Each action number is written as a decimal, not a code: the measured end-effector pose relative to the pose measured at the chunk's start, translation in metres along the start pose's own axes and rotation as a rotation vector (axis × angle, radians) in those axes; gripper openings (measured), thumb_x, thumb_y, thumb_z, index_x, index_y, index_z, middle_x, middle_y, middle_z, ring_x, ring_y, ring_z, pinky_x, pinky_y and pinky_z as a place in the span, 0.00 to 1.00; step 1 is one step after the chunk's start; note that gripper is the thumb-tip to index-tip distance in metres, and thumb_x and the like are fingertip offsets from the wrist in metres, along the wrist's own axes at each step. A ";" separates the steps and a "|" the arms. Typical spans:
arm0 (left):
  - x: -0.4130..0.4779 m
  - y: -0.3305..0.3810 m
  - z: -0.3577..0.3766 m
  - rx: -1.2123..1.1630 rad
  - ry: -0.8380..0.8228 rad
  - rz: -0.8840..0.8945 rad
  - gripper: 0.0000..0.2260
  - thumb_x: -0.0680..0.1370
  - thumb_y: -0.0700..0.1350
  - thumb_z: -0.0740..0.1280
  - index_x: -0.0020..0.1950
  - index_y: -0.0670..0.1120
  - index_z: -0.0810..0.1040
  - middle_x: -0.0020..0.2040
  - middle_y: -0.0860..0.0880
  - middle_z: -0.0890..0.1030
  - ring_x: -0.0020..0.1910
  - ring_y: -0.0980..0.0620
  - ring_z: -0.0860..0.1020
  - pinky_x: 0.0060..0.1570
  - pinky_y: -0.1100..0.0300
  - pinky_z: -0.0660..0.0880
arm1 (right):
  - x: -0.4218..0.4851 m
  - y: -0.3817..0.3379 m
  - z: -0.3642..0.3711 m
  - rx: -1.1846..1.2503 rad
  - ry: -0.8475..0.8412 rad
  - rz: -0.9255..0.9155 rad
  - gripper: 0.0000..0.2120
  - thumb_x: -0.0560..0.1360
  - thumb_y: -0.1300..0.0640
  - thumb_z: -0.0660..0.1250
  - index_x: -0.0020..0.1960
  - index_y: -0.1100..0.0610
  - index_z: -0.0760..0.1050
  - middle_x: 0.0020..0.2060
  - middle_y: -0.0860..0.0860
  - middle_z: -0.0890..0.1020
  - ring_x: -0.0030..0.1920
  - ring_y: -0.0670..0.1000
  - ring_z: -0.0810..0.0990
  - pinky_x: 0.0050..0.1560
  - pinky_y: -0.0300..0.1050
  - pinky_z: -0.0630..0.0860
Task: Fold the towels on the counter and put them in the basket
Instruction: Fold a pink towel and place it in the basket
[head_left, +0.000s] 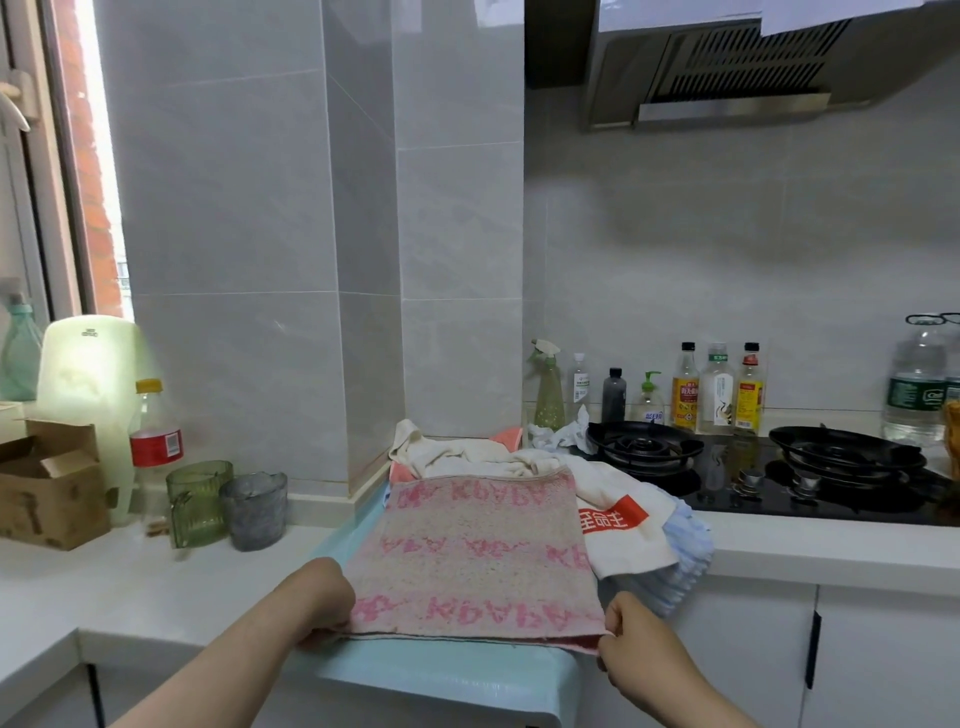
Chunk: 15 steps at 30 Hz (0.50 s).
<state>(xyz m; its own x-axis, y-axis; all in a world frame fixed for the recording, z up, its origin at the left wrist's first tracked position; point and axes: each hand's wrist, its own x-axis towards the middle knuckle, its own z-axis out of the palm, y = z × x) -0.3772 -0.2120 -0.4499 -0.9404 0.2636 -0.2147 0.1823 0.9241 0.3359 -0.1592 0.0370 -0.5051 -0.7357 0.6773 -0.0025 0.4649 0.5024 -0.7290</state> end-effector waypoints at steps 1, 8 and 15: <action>0.001 -0.002 0.001 -0.059 -0.025 -0.012 0.06 0.74 0.35 0.61 0.46 0.42 0.75 0.38 0.44 0.75 0.36 0.47 0.76 0.33 0.61 0.72 | 0.002 0.003 0.000 0.046 0.006 0.013 0.05 0.66 0.61 0.58 0.40 0.54 0.64 0.37 0.55 0.81 0.34 0.52 0.73 0.35 0.43 0.68; -0.007 0.000 0.002 -0.037 -0.150 -0.043 0.07 0.74 0.33 0.60 0.39 0.44 0.71 0.36 0.46 0.70 0.34 0.47 0.73 0.33 0.60 0.71 | 0.006 0.000 -0.001 0.268 -0.005 -0.022 0.04 0.70 0.65 0.62 0.39 0.58 0.69 0.25 0.55 0.79 0.24 0.50 0.72 0.26 0.40 0.66; -0.007 -0.005 0.007 -0.257 0.046 0.027 0.06 0.75 0.33 0.58 0.47 0.40 0.72 0.39 0.42 0.74 0.33 0.47 0.75 0.26 0.62 0.69 | -0.001 0.004 -0.007 0.448 0.026 0.007 0.07 0.70 0.69 0.65 0.39 0.61 0.69 0.25 0.56 0.74 0.26 0.52 0.71 0.28 0.42 0.68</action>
<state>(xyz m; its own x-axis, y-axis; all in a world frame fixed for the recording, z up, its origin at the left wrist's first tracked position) -0.3695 -0.2166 -0.4562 -0.9492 0.2694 -0.1626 0.1344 0.8144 0.5645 -0.1534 0.0423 -0.5028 -0.7179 0.6961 0.0050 0.2062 0.2195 -0.9536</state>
